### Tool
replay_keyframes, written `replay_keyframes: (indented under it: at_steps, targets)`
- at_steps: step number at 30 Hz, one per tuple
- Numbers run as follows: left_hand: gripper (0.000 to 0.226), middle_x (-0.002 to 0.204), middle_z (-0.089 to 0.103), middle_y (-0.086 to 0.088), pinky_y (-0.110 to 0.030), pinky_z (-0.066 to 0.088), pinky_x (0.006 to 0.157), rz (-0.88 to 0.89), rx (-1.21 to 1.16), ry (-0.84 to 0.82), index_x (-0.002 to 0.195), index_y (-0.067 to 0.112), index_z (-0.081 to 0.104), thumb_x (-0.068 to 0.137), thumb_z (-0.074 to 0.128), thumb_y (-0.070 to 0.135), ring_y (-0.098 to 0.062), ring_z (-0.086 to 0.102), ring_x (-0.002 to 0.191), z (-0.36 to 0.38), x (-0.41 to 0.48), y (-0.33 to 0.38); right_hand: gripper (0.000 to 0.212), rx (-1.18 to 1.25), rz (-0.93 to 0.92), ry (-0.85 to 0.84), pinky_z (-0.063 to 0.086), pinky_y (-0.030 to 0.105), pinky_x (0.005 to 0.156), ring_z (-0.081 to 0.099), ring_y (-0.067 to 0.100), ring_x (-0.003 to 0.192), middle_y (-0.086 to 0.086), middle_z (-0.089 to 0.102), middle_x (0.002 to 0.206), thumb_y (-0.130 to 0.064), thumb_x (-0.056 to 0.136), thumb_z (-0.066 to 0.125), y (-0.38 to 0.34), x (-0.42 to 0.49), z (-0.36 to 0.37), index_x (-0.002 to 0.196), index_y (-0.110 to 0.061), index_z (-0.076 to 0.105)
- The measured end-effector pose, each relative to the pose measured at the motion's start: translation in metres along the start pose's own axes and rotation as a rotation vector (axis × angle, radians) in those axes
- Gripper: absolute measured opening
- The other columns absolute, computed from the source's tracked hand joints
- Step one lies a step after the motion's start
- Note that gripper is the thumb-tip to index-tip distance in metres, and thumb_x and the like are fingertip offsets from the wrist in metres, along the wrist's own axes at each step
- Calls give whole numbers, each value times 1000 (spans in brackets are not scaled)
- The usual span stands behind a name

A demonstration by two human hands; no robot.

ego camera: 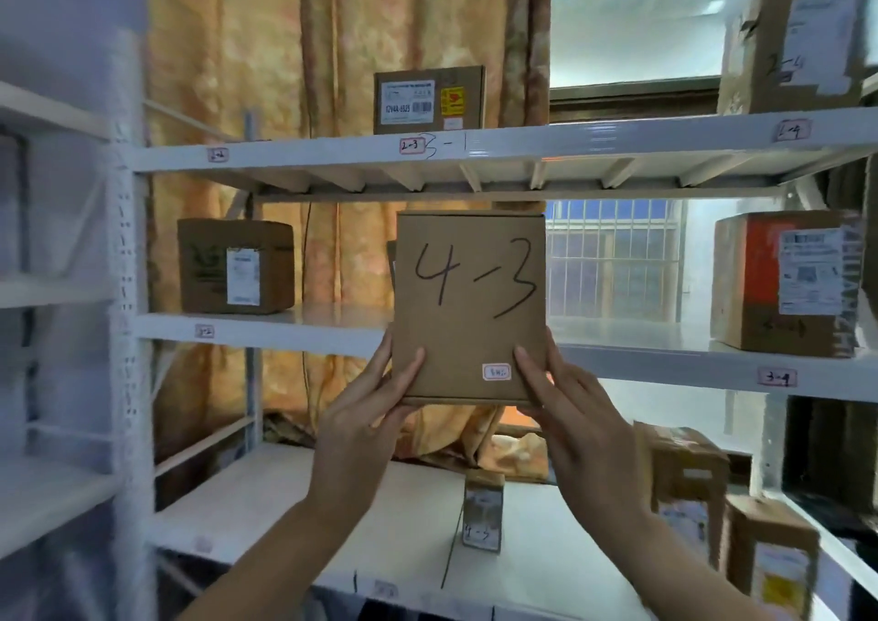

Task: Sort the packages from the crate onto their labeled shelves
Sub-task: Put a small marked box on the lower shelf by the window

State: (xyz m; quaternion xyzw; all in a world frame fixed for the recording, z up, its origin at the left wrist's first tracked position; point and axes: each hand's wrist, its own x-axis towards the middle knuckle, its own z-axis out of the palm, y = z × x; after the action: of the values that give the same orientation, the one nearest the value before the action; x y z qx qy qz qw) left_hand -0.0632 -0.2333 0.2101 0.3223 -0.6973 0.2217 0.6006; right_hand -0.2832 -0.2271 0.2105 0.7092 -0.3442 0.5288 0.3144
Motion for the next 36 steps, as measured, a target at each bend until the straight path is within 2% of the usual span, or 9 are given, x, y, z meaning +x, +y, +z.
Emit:
replay_keyframes:
  at_steps: [5, 9, 14, 17, 21, 26, 29, 32, 36]
  targets:
    - [74, 136, 41, -5, -21, 32, 99, -102, 109, -74, 130, 26, 45, 67, 78, 6, -9, 53, 112, -10, -22, -67, 54, 54, -6, -11, 34, 8, 64, 61, 17, 107, 3, 45, 142, -9, 85, 53, -26, 0, 75, 136, -25, 44]
    - [81, 144, 33, 0, -1, 14, 101, -192, -9, -137, 138, 40, 34, 76, 70, 1, -11, 45, 122, -4, -45, -138, 85, 113, 27, -123, 50, 19, 63, 67, 21, 102, 5, 42, 146, 14, 66, 76, -43, -8, 149, 137, -22, 48]
    - [92, 144, 34, -7, -28, 29, 105, -197, -16, -239, 138, 54, 23, 79, 68, -1, -16, 41, 127, 30, -90, -213, 76, 131, 112, -217, 57, 28, 66, 68, 23, 97, 5, 37, 150, 14, 74, 69, -41, -48, 228, 139, -20, 47]
    - [83, 144, 34, -5, -41, 45, 92, -212, -41, -339, 138, 44, 32, 79, 69, -1, -25, 60, 111, 57, -117, -242, 78, 110, 239, -333, 49, 18, 59, 70, 21, 76, 6, 45, 144, 6, 70, 78, -33, -82, 255, 137, -22, 48]
    - [93, 133, 47, -8, -29, 56, 68, -197, -9, -467, 136, 30, 40, 61, 83, -4, -21, 70, 66, 98, -143, -261, 85, -7, 280, -493, 56, 24, 51, 70, 19, 66, 8, 54, 136, -6, 64, 86, -7, -127, 274, 135, -23, 43]
    - [109, 147, 33, -4, -33, 55, 74, -191, -20, -576, 143, 37, 27, 60, 81, -10, -22, 71, 75, 159, -187, -288, 76, -38, 327, -600, 60, 34, 57, 71, 24, 78, 9, 48, 142, -11, 74, 80, 37, -170, 306, 139, -25, 42]
    - [120, 150, 28, -6, -21, 51, 56, -209, 21, -693, 147, 31, 20, 53, 74, -21, -10, 67, 63, 188, -212, -303, 74, -69, 345, -655, 60, 32, 60, 71, 24, 86, 7, 43, 146, -10, 73, 79, 56, -194, 332, 138, -24, 46]
    - [109, 146, 36, -12, -13, 39, 43, -217, 57, -742, 141, 19, 36, 48, 66, -28, -3, 50, 42, 210, -232, -315, 75, -85, 370, -673, 58, 26, 60, 72, 21, 82, 8, 48, 143, -7, 66, 83, 64, -213, 359, 133, -23, 53]
    - [97, 137, 47, -20, -24, 57, 63, -200, 88, -731, 134, 11, 48, 48, 69, -28, -18, 70, 72, 239, -265, -333, 75, -103, 418, -690, 58, 26, 61, 72, 20, 80, 9, 52, 138, -1, 63, 85, 76, -243, 392, 130, -21, 57]
